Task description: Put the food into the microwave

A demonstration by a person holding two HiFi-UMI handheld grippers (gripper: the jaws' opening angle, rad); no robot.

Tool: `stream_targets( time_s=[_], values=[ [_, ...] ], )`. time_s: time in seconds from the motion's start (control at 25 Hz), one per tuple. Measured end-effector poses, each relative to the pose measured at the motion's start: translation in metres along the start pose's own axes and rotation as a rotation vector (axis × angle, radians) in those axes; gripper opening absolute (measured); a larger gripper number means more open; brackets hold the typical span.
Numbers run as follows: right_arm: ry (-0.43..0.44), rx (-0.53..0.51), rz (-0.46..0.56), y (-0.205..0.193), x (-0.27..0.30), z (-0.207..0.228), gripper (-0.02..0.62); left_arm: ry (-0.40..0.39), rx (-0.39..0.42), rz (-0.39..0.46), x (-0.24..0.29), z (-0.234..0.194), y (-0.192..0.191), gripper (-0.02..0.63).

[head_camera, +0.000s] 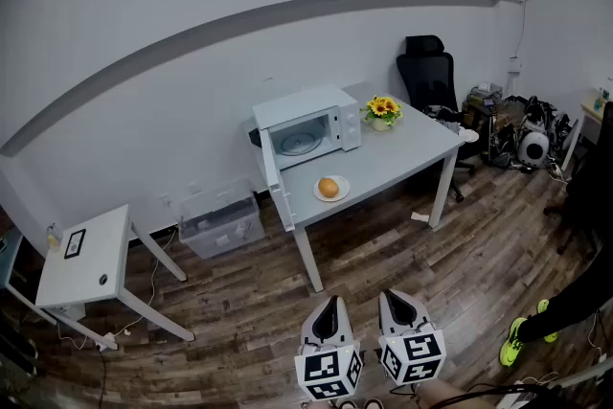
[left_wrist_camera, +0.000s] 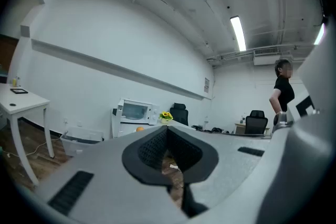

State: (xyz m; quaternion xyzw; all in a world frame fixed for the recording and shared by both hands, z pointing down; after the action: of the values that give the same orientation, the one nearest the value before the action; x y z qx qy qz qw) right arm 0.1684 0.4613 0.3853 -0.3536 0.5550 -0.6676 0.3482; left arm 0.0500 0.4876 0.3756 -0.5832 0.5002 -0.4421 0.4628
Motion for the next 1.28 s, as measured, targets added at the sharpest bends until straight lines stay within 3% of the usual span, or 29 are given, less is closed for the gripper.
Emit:
stream_targets(
  time_s=[1.28],
  values=[
    [-0.089,0.046,0.012,-0.004,0.055,-0.026,0.015,-0.05,0.019,-0.033,0.033,-0.062,0.006,0.002]
  ],
)
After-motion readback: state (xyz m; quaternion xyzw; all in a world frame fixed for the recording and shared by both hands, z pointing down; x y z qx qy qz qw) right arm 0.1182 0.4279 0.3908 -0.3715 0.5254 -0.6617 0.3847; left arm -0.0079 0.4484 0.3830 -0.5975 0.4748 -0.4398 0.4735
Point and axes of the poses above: the fingertips, and each gripper's own axes: x forward along the fingers, z to its right, y out of its top, the point moved 4 cm from there along -x, backward along the fingers, and after that the axes turned 3 degrees about z, right-handed, at the moved point
